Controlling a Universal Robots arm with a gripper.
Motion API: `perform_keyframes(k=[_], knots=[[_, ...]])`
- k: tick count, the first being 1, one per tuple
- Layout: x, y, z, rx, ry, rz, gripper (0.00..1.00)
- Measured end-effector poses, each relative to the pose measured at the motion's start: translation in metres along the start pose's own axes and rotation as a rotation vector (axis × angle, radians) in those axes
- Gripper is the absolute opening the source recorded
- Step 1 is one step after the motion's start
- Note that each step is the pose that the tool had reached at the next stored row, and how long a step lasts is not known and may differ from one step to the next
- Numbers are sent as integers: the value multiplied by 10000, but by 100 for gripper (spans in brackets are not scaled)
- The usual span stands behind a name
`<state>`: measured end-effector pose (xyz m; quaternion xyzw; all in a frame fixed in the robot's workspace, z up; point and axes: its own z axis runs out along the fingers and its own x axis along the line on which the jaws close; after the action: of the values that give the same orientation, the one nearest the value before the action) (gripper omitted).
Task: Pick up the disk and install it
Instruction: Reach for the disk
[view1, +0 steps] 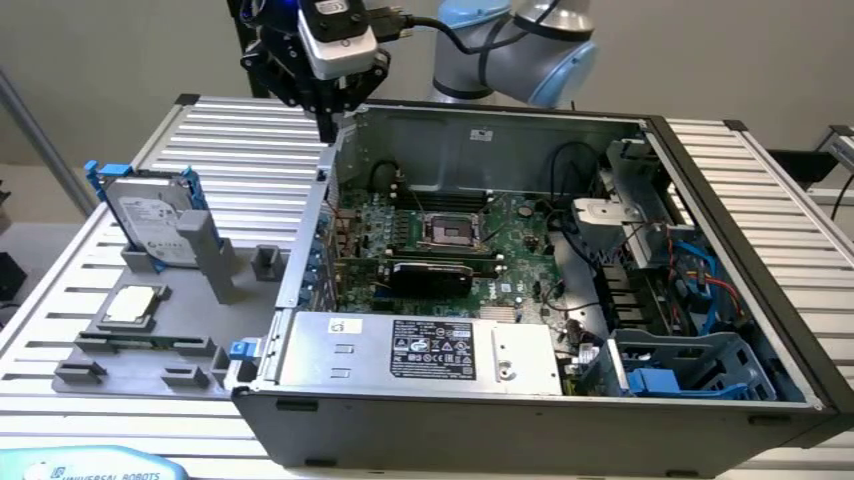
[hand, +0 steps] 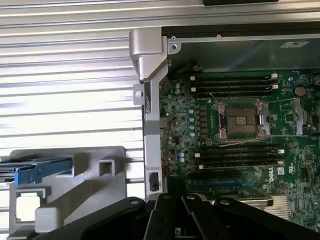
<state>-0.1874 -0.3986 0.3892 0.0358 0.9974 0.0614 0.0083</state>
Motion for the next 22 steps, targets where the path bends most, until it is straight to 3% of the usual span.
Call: perform_keyframes(k=[22], knots=[[1005,0,34,9,83,10,11]])
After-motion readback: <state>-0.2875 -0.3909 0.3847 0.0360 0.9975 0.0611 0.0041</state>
